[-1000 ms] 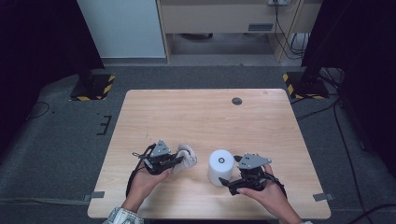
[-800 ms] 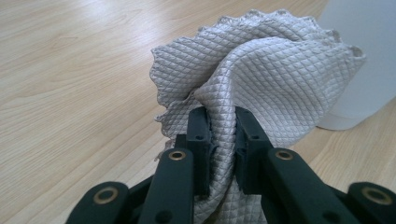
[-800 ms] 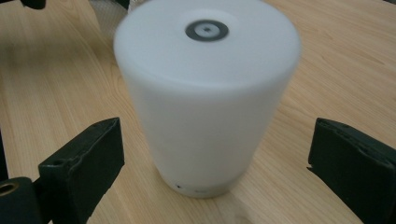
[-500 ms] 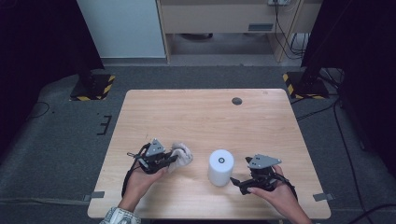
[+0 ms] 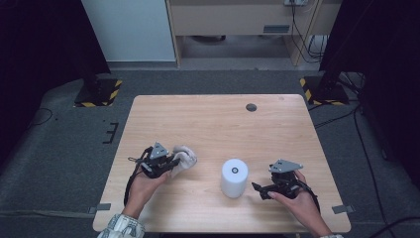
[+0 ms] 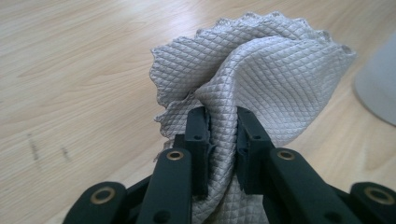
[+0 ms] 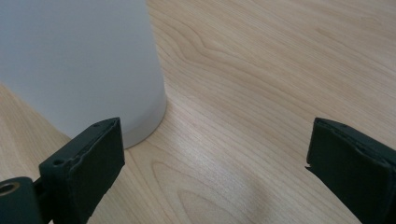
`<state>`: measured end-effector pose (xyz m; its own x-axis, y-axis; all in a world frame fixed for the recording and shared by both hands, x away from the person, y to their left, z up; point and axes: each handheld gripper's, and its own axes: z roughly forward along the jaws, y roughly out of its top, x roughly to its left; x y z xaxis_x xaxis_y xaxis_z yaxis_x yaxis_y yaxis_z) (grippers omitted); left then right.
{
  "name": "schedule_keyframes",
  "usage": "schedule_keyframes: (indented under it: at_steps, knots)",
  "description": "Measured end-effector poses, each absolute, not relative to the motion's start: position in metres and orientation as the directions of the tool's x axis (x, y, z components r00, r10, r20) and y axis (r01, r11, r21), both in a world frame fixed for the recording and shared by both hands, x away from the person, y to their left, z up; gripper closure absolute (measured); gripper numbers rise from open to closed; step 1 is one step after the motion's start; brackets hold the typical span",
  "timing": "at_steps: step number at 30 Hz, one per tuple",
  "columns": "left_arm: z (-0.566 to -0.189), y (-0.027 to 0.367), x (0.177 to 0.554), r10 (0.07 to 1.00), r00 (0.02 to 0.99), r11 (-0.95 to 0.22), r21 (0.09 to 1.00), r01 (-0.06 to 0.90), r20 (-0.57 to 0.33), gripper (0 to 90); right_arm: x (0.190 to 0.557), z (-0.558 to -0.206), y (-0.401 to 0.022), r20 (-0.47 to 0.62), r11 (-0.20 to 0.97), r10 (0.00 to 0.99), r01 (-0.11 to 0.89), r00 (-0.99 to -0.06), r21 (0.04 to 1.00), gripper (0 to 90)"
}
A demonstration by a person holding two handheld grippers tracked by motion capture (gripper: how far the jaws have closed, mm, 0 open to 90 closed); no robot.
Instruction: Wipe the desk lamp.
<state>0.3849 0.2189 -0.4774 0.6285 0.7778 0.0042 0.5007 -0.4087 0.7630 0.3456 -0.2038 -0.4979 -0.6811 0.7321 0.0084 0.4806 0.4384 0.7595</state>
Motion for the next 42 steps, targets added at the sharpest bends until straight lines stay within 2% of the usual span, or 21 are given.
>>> schedule_keyframes:
  at_steps: [7, 15, 31, 33, 35, 39, 42]
  knots:
    - [-0.486, 0.227, 0.397, 0.808, 0.588, -0.411, 0.738, 0.536, 0.023, 76.2, 0.35, -0.5, -0.208, 0.019, 0.436, 0.742, 0.505, -0.67, 0.745, 4.7]
    - [-0.495, 0.238, 0.414, 0.841, 0.541, -0.374, 0.732, 0.569, 0.01, 76.3, 0.361, -0.504, -0.224, 0.032, 0.392, 0.789, 0.542, -0.614, 0.743, 5.0]
    - [-0.51, 0.233, 0.429, 0.856, 0.517, -0.368, 0.714, 0.596, 0.01, 74.0, 0.359, -0.507, -0.227, 0.029, 0.392, 0.796, 0.55, -0.605, 0.737, 4.9]
    - [-0.513, 0.234, 0.431, 0.863, 0.505, -0.362, 0.707, 0.607, 0.009, 70.0, 0.359, -0.507, -0.228, 0.032, 0.387, 0.799, 0.555, -0.6, 0.736, 4.9]
    - [-0.514, 0.236, 0.432, 0.871, 0.492, -0.334, 0.72, 0.608, -0.012, 61.6, 0.36, -0.508, -0.228, 0.028, 0.39, 0.799, 0.552, -0.601, 0.737, 5.0]
    - [-0.509, 0.24, 0.428, 0.882, 0.472, -0.298, 0.761, 0.577, -0.012, 38.3, 0.36, -0.508, -0.229, 0.03, 0.388, 0.799, 0.553, -0.601, 0.737, 5.0]
    - [-0.505, 0.241, 0.421, 0.879, 0.476, -0.289, 0.78, 0.555, -0.013, 26.4, 0.36, -0.508, -0.228, 0.03, 0.388, 0.8, 0.555, -0.599, 0.736, 4.9]
